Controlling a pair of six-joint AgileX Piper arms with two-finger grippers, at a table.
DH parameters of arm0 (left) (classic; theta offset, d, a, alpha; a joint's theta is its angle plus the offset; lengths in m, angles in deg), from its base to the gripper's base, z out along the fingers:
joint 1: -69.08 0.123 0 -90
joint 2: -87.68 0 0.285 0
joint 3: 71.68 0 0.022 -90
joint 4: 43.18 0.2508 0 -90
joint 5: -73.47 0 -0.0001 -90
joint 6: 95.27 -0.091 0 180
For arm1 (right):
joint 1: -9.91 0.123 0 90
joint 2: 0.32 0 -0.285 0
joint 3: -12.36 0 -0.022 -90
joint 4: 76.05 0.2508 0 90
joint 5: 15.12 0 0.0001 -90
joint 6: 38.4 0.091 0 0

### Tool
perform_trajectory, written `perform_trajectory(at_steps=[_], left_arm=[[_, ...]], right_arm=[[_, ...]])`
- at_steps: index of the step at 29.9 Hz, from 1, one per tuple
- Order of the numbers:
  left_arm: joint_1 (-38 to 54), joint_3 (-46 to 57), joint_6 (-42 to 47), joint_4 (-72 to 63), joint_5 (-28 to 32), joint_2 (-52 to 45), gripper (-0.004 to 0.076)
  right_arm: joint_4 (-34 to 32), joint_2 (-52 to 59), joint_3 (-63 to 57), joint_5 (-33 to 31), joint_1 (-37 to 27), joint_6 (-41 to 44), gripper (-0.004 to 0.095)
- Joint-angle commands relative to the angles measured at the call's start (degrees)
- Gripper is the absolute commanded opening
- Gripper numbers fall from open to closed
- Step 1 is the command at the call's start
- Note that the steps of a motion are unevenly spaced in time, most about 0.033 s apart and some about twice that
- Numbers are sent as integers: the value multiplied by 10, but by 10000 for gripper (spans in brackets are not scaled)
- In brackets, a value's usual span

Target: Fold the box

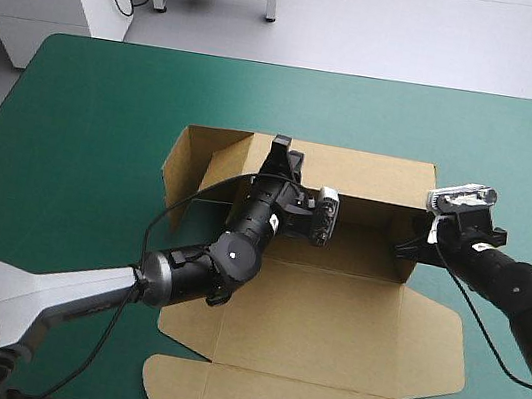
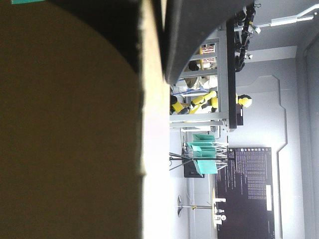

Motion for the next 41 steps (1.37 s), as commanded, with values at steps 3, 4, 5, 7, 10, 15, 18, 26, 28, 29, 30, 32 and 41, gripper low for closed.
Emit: perform_trajectory(at_steps=[3, 4, 5, 7, 10, 15, 18, 26, 28, 29, 30, 32, 41], left_arm=[[-1, -10, 12, 3, 18, -4, 246], [-1, -10, 12, 3, 18, -4, 294], [-1, -10, 12, 3, 18, -3, 351], [-1, -10, 12, 3, 17, -3, 434], [-4, -10, 12, 3, 10, -3, 456], [-40, -10, 12, 3, -84, -3, 455], [-63, -10, 12, 3, -110, -4, 455], [-113, -10, 12, 3, -111, -34, 389], [-125, -10, 12, 3, -111, -51, 362], [-132, -10, 12, 3, -111, -57, 349], [-137, -10, 12, 3, -111, -68, 342], [-146, -10, 12, 3, -111, -80, 337], [-208, -10, 12, 3, -161, -150, 285]], right_arm=[[9, 10, 15, -37, 13, -10, 2], [3, 10, 15, -37, 13, -7, 3], [0, 10, 15, -37, 14, -4, 3], [-2, 9, 15, -35, 14, -4, 3], [-4, 9, 15, -24, 14, -4, 3], [-4, 9, 16, 5, 14, 0, 2], [-4, 9, 16, 11, 14, 0, 3], [-4, -13, 43, 13, 14, 14, 3], [-4, -29, 59, 13, 14, 23, 3], [-4, -37, 65, 13, 14, 24, 3], [-4, -43, 74, 13, 14, 24, 3], [-4, -53, 86, 13, 14, 26, 3], [-14, -71, 123, 19, 14, 54, 4]])
